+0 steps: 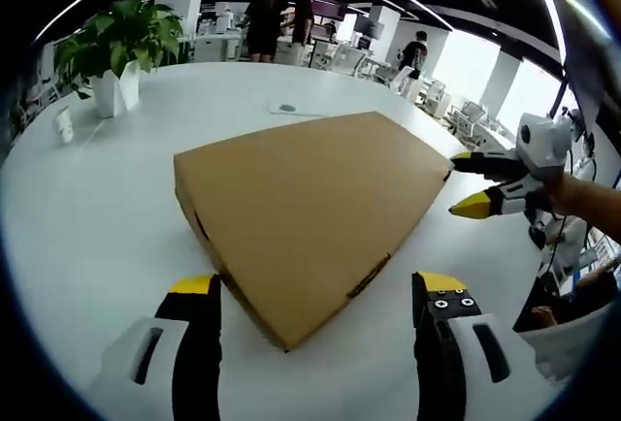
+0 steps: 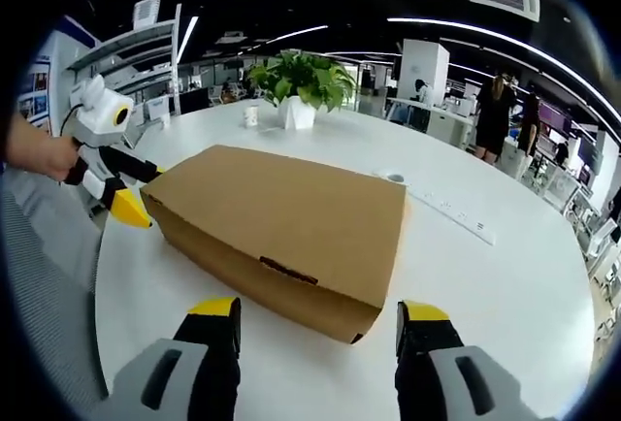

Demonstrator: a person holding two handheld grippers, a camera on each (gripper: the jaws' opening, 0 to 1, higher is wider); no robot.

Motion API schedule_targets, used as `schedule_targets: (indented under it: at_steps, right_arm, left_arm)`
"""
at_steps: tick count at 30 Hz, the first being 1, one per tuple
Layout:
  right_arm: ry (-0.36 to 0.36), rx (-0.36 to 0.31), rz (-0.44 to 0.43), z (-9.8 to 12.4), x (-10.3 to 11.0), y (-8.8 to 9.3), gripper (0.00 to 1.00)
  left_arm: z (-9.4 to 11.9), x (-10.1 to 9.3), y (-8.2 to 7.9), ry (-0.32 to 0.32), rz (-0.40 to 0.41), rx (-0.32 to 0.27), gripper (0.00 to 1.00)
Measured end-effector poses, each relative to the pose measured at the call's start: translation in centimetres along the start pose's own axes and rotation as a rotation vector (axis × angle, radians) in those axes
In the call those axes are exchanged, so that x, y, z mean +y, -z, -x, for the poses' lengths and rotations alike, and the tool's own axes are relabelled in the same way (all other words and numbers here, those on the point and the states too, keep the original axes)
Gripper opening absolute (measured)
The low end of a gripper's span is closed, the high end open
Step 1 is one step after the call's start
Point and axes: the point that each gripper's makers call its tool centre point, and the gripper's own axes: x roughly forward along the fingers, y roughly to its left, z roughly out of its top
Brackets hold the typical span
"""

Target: Operate the shoe box by opening the lid, removing the specified soft item, and placing it in the target area until the item is outside and the box remains undamaged.

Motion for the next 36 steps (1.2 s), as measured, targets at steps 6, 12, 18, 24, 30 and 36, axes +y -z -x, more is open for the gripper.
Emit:
schedule_targets:
  at_steps: [6,12,18,24,30,36]
  right_arm:
    - [-0.002,-0.018,-0.015,-0.5,-0.4,-0.5,0.59]
    - [-0.003,-0.024,-0.032,-1.1,-0.7,-0.7,0.56]
    - [-0.017,-0.018,-0.022,-1.2,-0.4,-0.7,0.55]
    - [-0.019,-0.013,-0.025,-1.4,-0.4,-0.7,0.56]
    - [-0.011,-0.011,-0.035,-1.4,-0.3,-0.7,0.55]
    - [-0.007,-0.014,-0.040,-1.5,-0.2,-0.8,0.55]
  left_arm:
    - [-0.4,0.6,-0.7,-0.035,0.012,-0.034,0.82]
    - [-0.7,0.9,-0.8,-0.052,0.014,-0.040,0.81]
    - [-0.9,1.0,-0.7,-0.052,0.009,-0.036,0.81]
    - [-1.1,0.9,-0.6,-0.055,-0.003,-0.038,0.81]
    - [-1.1,1.1,-0.7,-0.058,-0.013,-0.045,0.81]
    - [-1.2,1.2,-0.8,-0.056,-0.019,-0.035,0.80]
